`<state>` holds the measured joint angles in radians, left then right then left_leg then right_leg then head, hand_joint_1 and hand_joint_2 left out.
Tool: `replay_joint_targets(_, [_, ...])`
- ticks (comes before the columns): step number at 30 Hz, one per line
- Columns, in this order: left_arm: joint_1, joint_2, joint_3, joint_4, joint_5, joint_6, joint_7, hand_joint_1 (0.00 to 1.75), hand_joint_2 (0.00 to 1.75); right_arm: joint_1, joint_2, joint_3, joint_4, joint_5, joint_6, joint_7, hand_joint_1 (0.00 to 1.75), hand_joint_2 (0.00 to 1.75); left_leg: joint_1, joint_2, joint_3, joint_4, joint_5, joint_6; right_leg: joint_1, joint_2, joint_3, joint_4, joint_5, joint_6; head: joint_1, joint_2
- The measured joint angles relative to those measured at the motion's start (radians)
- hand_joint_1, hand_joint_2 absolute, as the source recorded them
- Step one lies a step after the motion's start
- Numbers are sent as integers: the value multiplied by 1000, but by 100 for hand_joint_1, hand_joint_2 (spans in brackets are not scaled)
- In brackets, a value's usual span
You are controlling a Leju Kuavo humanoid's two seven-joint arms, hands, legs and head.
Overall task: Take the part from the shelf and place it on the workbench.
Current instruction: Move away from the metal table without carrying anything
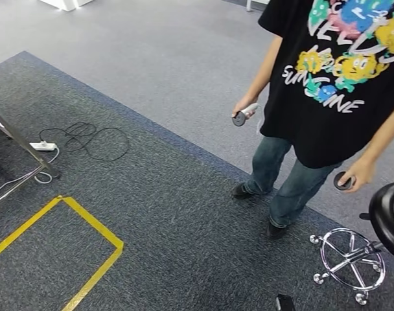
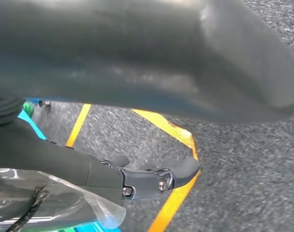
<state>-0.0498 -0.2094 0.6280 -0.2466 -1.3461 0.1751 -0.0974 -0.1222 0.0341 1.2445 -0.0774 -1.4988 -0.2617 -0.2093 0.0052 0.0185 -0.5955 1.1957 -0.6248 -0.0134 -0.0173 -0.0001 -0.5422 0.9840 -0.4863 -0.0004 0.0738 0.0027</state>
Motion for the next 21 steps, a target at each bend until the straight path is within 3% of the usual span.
replay_joint_targets(1, [1,0,1,0,-4,0,0,0,0,1,0,-2,0,0,0,2,0,0,0,-8,-25,57,-20,0,1,14,-2,0,2,-1,0,0])
replay_joint_targets(2, [2,0,1,0,-7,0,0,0,0,3,0,-3,0,0,0,2,0,0,0,-11,-36,83,-20,2,2,29,-4,1,3,-1,0,0])
replay_joint_targets(3, [3,0,2,0,-10,1,0,0,0,4,-1,-5,0,0,0,3,0,0,0,-13,-29,68,0,5,3,44,-4,2,4,0,0,0])
replay_joint_targets(4, [3,0,2,0,-12,1,0,0,0,5,-1,-7,0,0,0,3,0,0,0,-19,-7,19,35,10,4,59,-4,2,5,1,0,0])
replay_joint_targets(6, [3,1,2,0,-14,2,0,0,0,3,0,-10,-1,0,0,3,0,0,1,-66,52,-120,105,24,5,86,-6,4,8,6,0,0])
replay_joint_targets(8, [2,0,2,0,-17,4,0,0,0,1,0,-11,-2,0,0,3,0,0,0,-109,80,-197,128,33,1,110,-18,7,13,16,0,0])
replay_joint_targets(10, [1,-1,2,0,-23,5,-1,0,0,4,-1,-15,-2,0,-1,3,0,0,-2,-101,81,-209,129,35,-5,134,-33,5,22,32,0,0])
replay_joint_targets(11, [0,-2,2,0,-28,5,-1,0,0,7,-1,-18,-2,0,-2,3,0,0,-1,-88,82,-215,134,38,-5,130,-39,8,21,37,0,0])
replay_joint_targets(13, [-1,-5,3,0,-34,2,-1,0,0,7,-1,-24,-2,0,-5,4,0,0,2,-57,85,-229,143,46,-1,79,-71,59,-11,43,5,0])
replay_joint_targets(15, [0,-8,3,0,-38,-4,-1,0,0,3,-2,-30,-3,0,-8,7,0,0,0,-24,84,-231,145,51,-1,21,-129,185,-77,47,10,0])
replay_joint_targets(17, [3,-8,3,1,-43,-8,0,0,0,3,-2,-34,-4,0,-11,9,0,0,-3,9,82,-230,145,52,-4,5,-170,282,-109,53,10,0])
replay_joint_targets(18, [3,-9,3,1,-45,-8,0,0,0,5,-2,-36,-4,0,-12,10,0,0,-3,24,82,-230,145,51,-5,1,-164,279,-99,56,11,0])
replay_joint_targets(19, [3,-10,3,1,-46,-8,0,0,0,7,-2,-37,-4,0,-13,10,0,0,-2,37,82,-228,143,49,-6,-6,-136,234,-72,58,11,0])
replay_joint_targets(21, [2,-12,3,0,-47,-8,0,0,0,6,-3,-41,-4,0,-14,10,0,0,-4,58,82,-222,138,41,-5,-41,-51,91,-20,57,11,0])
